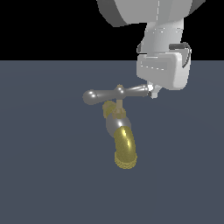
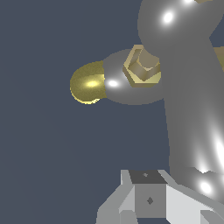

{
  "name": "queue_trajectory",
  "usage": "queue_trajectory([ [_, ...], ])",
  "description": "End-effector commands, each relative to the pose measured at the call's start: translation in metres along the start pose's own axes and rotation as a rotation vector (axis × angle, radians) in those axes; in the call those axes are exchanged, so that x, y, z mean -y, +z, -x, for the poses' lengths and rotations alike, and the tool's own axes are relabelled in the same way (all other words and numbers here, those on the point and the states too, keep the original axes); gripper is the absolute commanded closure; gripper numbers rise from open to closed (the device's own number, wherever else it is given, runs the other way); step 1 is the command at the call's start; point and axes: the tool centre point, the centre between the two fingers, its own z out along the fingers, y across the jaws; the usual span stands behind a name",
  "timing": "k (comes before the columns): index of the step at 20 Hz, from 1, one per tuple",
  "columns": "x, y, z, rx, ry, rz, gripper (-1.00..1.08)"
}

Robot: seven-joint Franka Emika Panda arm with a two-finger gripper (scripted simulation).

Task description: Turn on the faucet by rotating a designated handle.

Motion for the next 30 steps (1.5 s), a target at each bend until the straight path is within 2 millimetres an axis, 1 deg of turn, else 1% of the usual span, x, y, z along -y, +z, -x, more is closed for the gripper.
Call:
queue_trajectory([
  [1,-0.010,-0.001,0.001,0.006,-0.003,0.007,1.08],
  [13,-0.041,-0.002,0.005,0.006,-0.003,0.007,1.08],
  [14,-0.041,-0.002,0.005,0.006,-0.003,0.007,1.08],
  [15,-0.032,0.000,0.016,0.007,0.018,-0.001,1.08],
  [30,-0.093,-0.001,-0.032,0.006,0.002,0.005,1.08],
])
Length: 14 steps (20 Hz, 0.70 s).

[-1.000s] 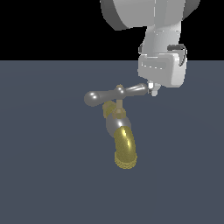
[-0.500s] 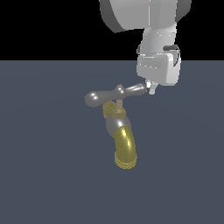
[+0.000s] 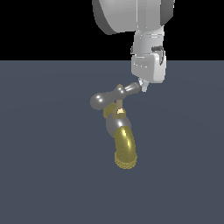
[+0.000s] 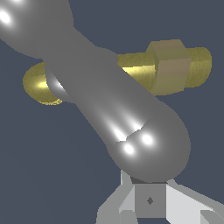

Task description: Turn on the faucet by rotating a designated handle.

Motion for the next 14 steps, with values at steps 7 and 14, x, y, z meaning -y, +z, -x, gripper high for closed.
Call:
queue_trajectory([
  [7,-0.022,0.000,-0.017,0.003,-0.007,0.002,1.08],
  [14,-0.030,-0.002,-0.067,-0.003,-0.027,0.005,1.08],
])
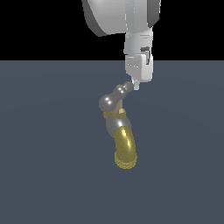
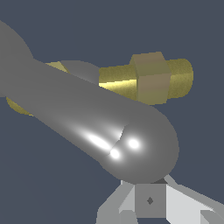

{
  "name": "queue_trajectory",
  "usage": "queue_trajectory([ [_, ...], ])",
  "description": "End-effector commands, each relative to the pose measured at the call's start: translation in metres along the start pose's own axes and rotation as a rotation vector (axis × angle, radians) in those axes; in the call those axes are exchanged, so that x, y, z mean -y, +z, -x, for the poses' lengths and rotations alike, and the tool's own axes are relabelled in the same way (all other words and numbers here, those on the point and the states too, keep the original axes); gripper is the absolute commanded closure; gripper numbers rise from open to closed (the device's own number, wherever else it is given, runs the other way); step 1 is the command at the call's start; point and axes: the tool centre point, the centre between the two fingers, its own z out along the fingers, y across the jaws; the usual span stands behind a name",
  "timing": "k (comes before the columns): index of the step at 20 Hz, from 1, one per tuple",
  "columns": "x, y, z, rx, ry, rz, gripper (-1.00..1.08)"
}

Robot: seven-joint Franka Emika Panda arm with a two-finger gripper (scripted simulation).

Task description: Turn on the faucet by rotating a designated handle.

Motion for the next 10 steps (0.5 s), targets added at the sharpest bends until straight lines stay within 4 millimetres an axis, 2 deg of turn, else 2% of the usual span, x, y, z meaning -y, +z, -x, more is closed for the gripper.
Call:
queue_trajectory([
  [1,-0.007,-0.002,-0.053,-0.022,-0.059,-0.001,1.08],
  [9,-0.014,-0.005,-0.116,-0.030,-0.085,0.003,1.08],
  [10,-0.014,-0.005,-0.116,-0.030,-0.085,0.003,1.08],
])
